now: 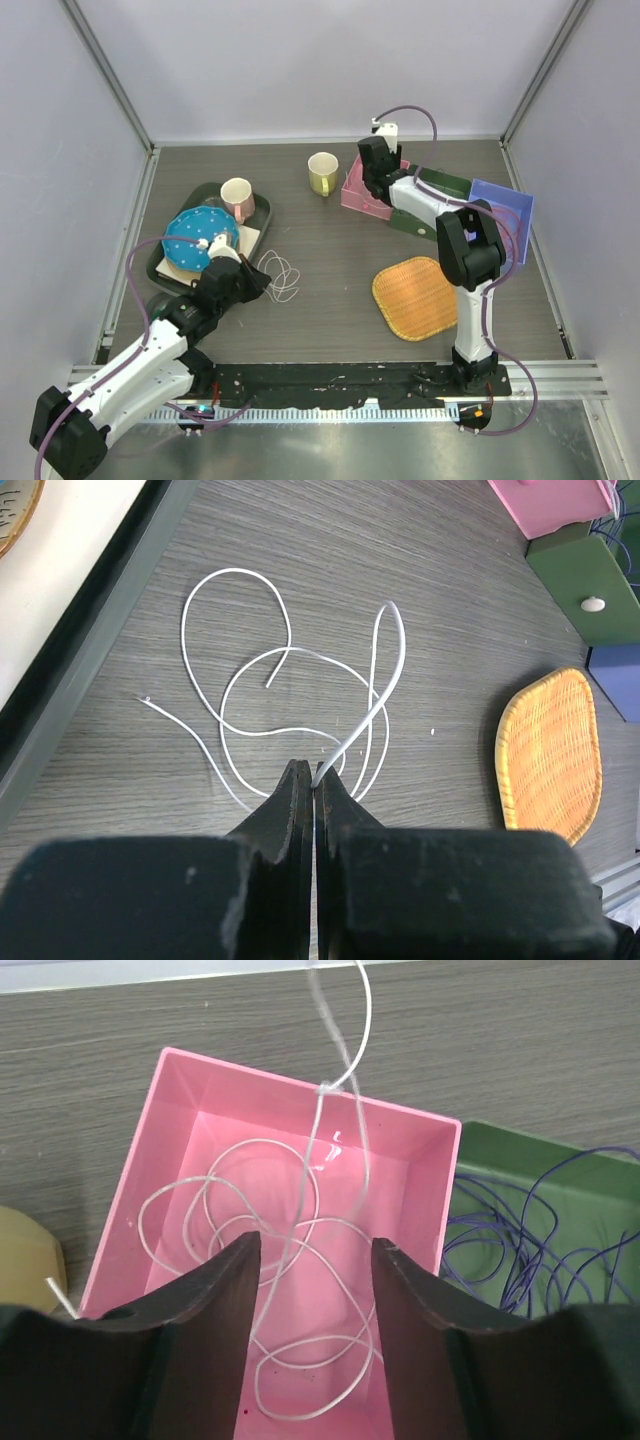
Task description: Untangle the cables
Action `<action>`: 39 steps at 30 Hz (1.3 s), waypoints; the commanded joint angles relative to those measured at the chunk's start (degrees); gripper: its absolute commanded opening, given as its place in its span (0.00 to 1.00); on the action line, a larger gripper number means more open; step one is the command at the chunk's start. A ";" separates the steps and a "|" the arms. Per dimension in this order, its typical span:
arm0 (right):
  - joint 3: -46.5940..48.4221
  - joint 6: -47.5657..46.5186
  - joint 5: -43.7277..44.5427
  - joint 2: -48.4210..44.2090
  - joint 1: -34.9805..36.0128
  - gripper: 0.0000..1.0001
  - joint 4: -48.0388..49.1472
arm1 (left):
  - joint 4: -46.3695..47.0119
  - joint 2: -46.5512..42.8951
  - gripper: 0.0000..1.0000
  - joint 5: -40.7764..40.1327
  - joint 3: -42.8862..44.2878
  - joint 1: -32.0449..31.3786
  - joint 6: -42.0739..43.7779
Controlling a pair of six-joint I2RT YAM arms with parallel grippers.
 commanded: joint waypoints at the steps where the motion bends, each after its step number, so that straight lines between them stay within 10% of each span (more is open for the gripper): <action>1: 6.26 -1.68 -3.47 -3.74 0.03 0.58 -4.43 | 2.17 -0.05 0.00 1.32 0.80 0.03 0.53; 7: -1.97 -3.79 -12.15 -13.40 0.12 0.79 -1.99 | 3.40 0.65 0.00 3.16 0.98 0.03 0.17; 18: -44.69 -1.68 -64.54 -41.54 6.61 0.82 27.98 | 3.93 1.18 0.00 6.15 3.17 0.03 0.79; 31: -45.51 -0.63 -42.51 -32.77 28.68 0.82 28.70 | 1.65 3.29 0.01 6.33 1.42 0.03 -5.71; 39: -47.18 8.59 -27.06 -37.23 28.77 0.83 22.55 | -0.11 6.63 0.49 7.91 1.24 0.03 -5.71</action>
